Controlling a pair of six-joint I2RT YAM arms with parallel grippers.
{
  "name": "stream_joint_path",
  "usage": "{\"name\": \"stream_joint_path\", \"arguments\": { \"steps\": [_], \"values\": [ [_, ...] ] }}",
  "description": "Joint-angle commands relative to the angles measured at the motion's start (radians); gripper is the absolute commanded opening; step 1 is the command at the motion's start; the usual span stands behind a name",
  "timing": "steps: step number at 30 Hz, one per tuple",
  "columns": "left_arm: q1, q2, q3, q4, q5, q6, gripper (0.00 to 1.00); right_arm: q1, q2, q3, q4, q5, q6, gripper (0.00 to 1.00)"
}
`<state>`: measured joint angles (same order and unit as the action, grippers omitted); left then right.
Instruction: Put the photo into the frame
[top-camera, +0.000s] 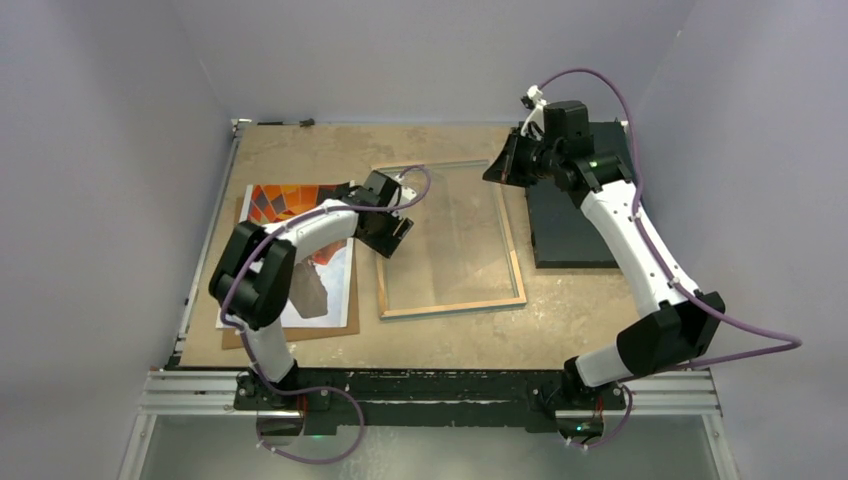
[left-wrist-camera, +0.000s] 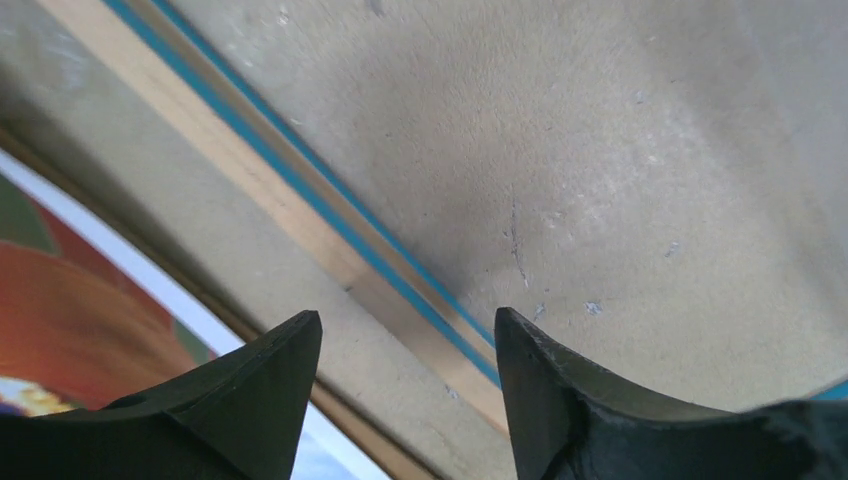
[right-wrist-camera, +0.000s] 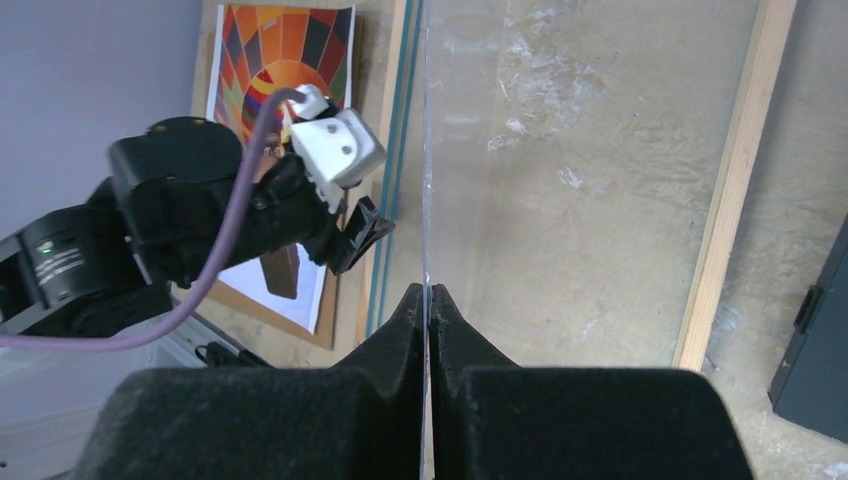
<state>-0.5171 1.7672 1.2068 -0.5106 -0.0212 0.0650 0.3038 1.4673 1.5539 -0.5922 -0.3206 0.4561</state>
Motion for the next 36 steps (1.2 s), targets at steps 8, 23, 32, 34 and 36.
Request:
{"name": "stream_joint_path", "arguments": {
  "steps": [8, 23, 32, 34, 36],
  "values": [
    [0.035, 0.085, -0.019, 0.043, -0.010, -0.070, 0.39, -0.016, -0.082, 0.009, 0.015, 0.010, 0.007, 0.00],
    [0.082, -0.005, -0.119, 0.023, 0.120, -0.106, 0.37, -0.017, -0.070, -0.119, 0.131, -0.075, 0.065, 0.00],
    [0.149, -0.002, -0.137, 0.011, 0.220, -0.177, 0.29, -0.016, -0.037, -0.147, 0.149, -0.053, 0.075, 0.00],
    [0.164, 0.024, -0.126, -0.003, 0.231, -0.177, 0.23, -0.016, -0.035, -0.154, 0.152, -0.045, 0.075, 0.00],
    [0.172, 0.054, -0.118, -0.009, 0.236, -0.185, 0.16, -0.017, -0.034, -0.158, 0.155, -0.041, 0.075, 0.00]
  ]
}}
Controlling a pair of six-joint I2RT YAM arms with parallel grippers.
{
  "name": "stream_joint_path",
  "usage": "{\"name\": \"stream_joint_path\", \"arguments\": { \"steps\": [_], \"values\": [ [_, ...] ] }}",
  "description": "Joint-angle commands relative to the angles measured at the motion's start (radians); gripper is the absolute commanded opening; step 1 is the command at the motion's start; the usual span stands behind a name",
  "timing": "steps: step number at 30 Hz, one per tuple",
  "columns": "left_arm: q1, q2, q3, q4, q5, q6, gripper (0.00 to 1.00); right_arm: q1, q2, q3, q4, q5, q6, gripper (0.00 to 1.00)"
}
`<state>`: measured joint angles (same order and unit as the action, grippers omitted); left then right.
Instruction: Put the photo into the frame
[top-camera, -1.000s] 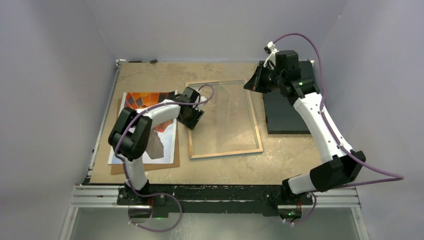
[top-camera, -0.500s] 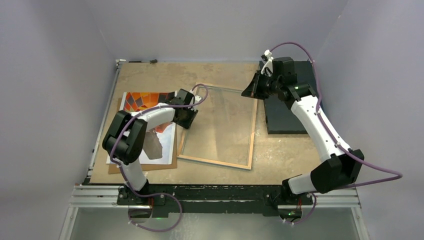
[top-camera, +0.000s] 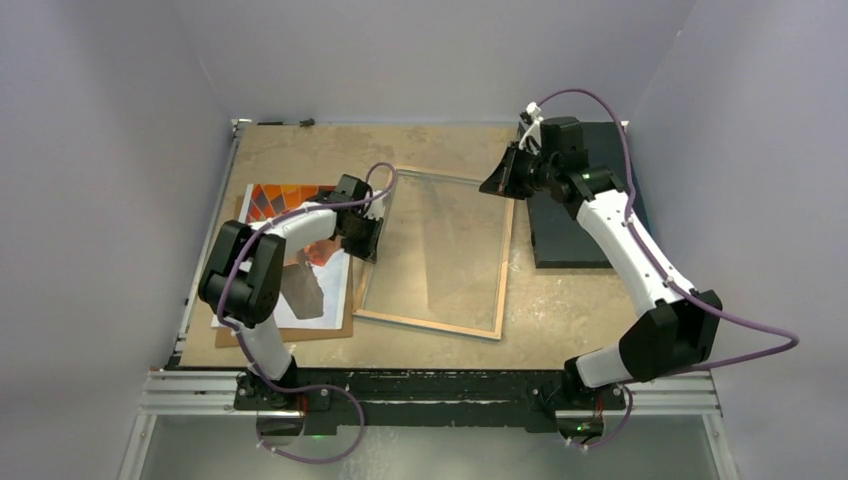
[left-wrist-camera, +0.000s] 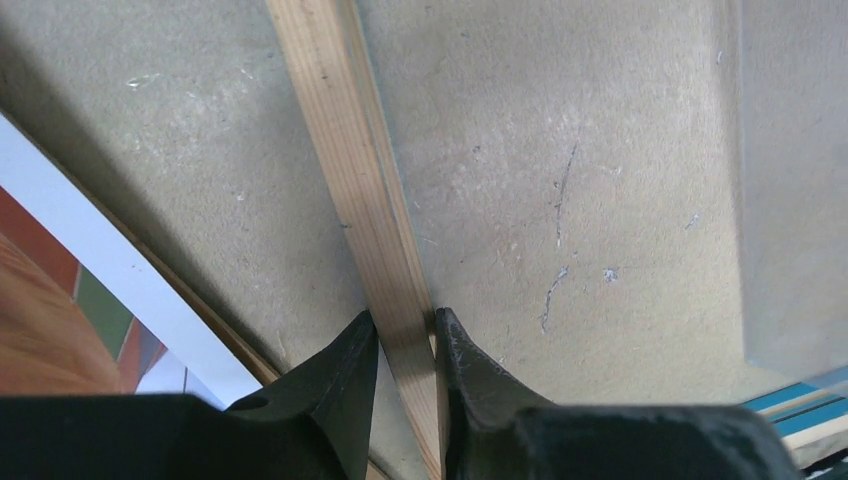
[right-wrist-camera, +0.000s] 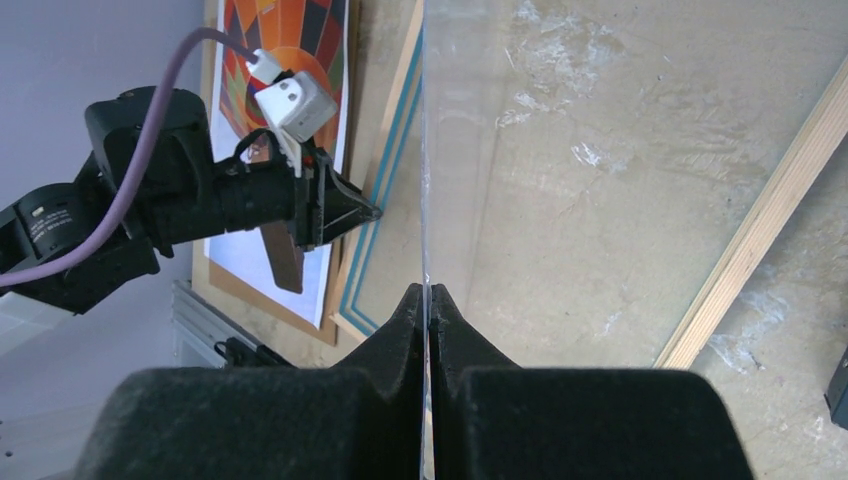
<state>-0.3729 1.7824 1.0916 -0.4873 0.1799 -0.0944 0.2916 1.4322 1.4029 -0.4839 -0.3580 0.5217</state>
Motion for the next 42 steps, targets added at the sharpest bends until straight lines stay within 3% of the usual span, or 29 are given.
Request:
{"name": "stream_joint_path", "arguments": {
  "steps": [1, 7, 18, 34, 42],
  "values": [
    [0.030, 0.045, -0.003, -0.032, 0.035, -0.032, 0.12, -0.004, 0.003, -0.006, 0.047, -0.002, 0.010, 0.00],
    [0.048, 0.044, -0.031, -0.016, 0.008, -0.082, 0.00, -0.004, 0.029, 0.004, 0.053, 0.016, 0.007, 0.00],
    [0.084, 0.011, -0.081, -0.017, 0.116, -0.160, 0.00, -0.004, 0.142, 0.083, 0.099, 0.015, 0.010, 0.00],
    [0.084, -0.053, -0.150, 0.022, 0.256, -0.168, 0.14, -0.003, 0.235, 0.029, 0.171, -0.012, 0.001, 0.00],
    [0.099, -0.078, -0.029, -0.093, 0.200, -0.056, 0.19, -0.002, 0.157, -0.020, 0.179, -0.102, 0.046, 0.00]
  ]
}}
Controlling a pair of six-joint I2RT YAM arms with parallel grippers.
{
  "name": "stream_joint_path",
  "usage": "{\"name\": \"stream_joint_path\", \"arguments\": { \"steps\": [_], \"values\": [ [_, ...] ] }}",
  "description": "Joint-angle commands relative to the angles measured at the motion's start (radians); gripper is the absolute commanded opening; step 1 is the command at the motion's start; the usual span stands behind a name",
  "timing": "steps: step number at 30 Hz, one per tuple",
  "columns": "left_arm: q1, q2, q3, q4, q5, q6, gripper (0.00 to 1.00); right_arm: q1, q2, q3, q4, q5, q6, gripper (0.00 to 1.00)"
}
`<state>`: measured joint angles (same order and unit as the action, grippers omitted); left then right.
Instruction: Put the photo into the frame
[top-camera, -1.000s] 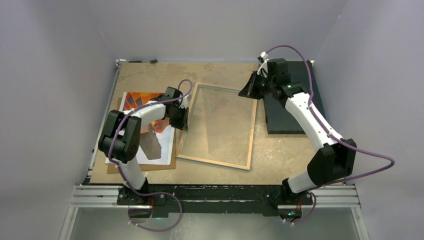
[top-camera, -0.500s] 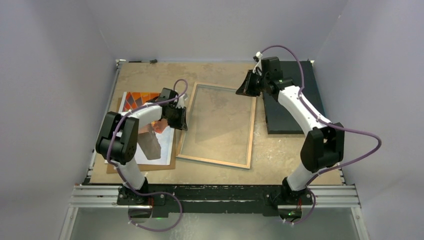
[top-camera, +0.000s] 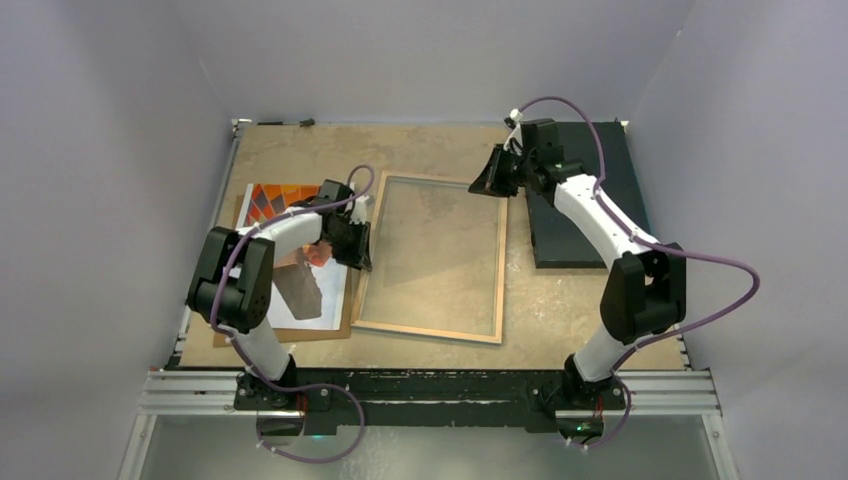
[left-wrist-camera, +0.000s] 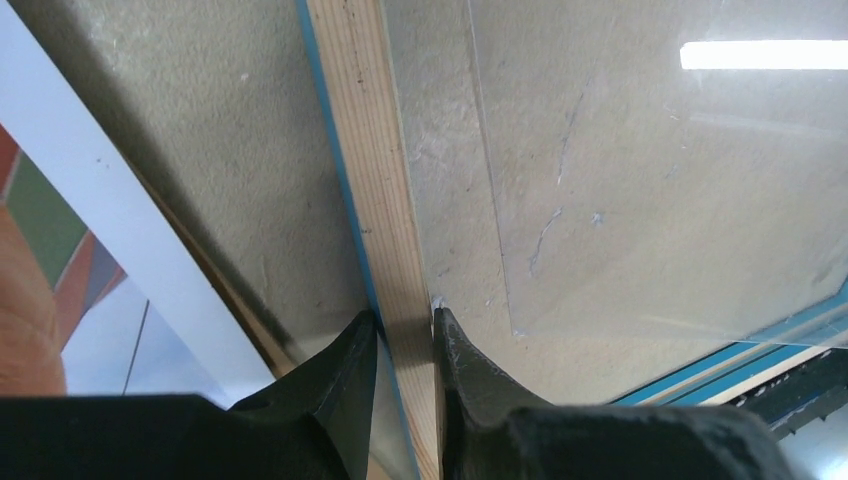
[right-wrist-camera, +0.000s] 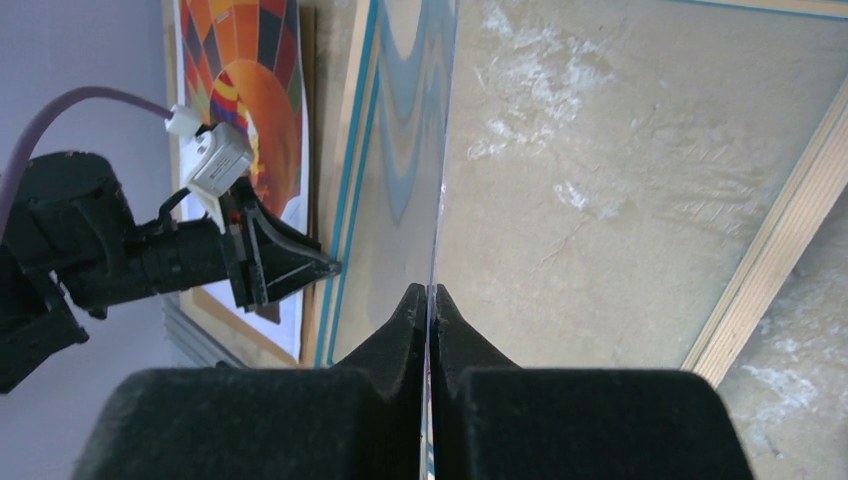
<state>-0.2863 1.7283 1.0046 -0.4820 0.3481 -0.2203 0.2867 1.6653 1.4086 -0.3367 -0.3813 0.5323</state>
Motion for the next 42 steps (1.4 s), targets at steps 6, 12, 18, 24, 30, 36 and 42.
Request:
{"name": "stream_joint_path", "arguments": {
  "steps": [6, 12, 18, 24, 30, 36, 42],
  "values": [
    [0.066, -0.130, 0.116, -0.133, 0.069, 0.109, 0.53, 0.002, -0.166, -0.095, 0.117, -0.148, 0.144, 0.00],
    [0.101, -0.174, 0.154, -0.186, 0.108, 0.197, 0.63, 0.007, -0.221, -0.137, 0.148, -0.167, 0.203, 0.00],
    [0.102, -0.188, 0.105, -0.131, -0.010, 0.316, 0.53, 0.080, -0.311, -0.234, 0.248, -0.134, 0.338, 0.00],
    [0.122, -0.168, 0.085, -0.114, -0.024, 0.307, 0.46, 0.155, -0.365, -0.273, 0.324, -0.073, 0.414, 0.00],
    [0.124, -0.178, 0.037, -0.078, -0.075, 0.331, 0.33, 0.179, -0.378, -0.323, 0.332, -0.013, 0.417, 0.00],
    [0.123, -0.183, 0.008, -0.059, -0.093, 0.344, 0.21, 0.181, -0.375, -0.422, 0.401, 0.018, 0.408, 0.00],
    [0.123, -0.176, -0.015, -0.037, -0.085, 0.344, 0.18, 0.181, -0.378, -0.517, 0.419, 0.063, 0.412, 0.00]
  ]
}}
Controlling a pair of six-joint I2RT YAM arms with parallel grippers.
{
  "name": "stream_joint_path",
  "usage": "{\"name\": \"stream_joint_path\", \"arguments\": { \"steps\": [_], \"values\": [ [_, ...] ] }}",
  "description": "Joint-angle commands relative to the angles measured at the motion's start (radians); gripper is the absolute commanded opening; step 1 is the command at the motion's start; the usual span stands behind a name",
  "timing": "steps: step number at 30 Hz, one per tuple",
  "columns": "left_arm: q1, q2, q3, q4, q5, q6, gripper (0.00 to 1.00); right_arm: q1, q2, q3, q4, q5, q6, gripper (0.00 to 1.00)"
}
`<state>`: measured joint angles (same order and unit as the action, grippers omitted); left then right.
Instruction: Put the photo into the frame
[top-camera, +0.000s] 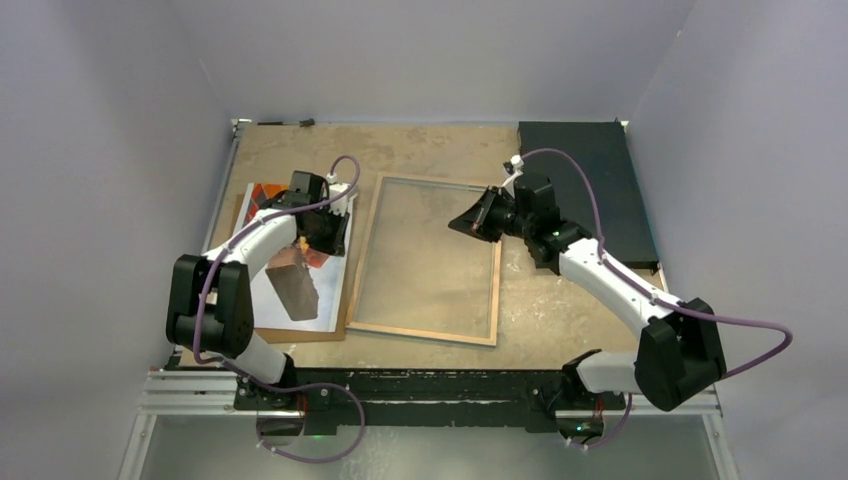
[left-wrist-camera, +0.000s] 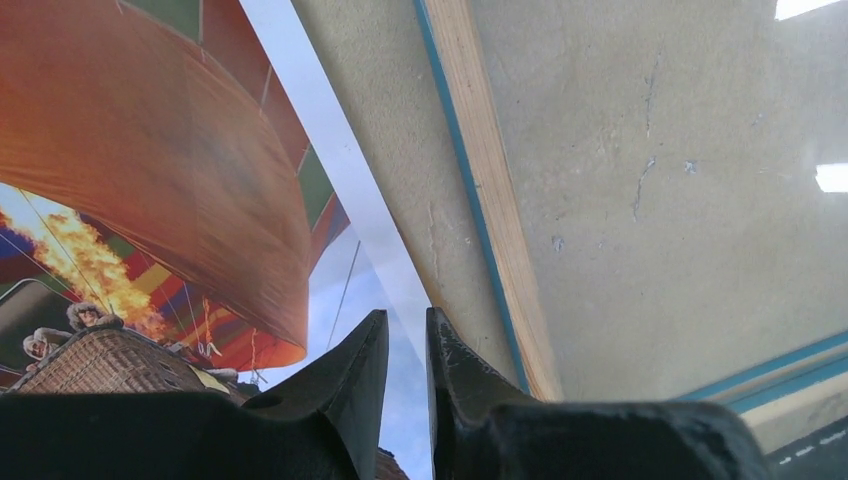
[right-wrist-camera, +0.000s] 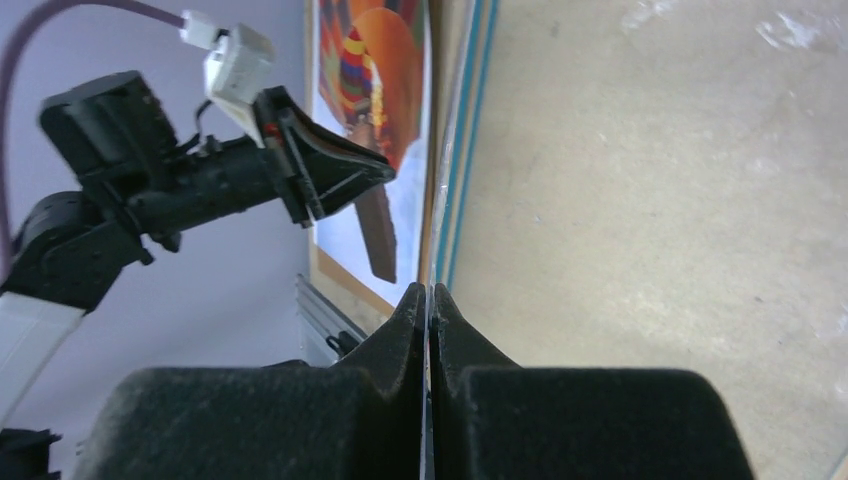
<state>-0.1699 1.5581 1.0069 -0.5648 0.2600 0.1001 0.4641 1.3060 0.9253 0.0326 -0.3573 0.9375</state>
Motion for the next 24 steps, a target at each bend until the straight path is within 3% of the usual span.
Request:
{"name": "stream_joint_path", "arguments": {
  "steps": [1, 24],
  "values": [
    [0.006, -0.007, -0.023, 0.052, 0.008, 0.023, 0.18, 0.004, -0.020, -0.046, 0.048, 0.040, 0.008, 0.00],
    [-0.003, 0.058, -0.033, 0.089, 0.044, 0.042, 0.13, 0.004, -0.100, -0.150, 0.040, 0.105, 0.011, 0.00]
  ]
}}
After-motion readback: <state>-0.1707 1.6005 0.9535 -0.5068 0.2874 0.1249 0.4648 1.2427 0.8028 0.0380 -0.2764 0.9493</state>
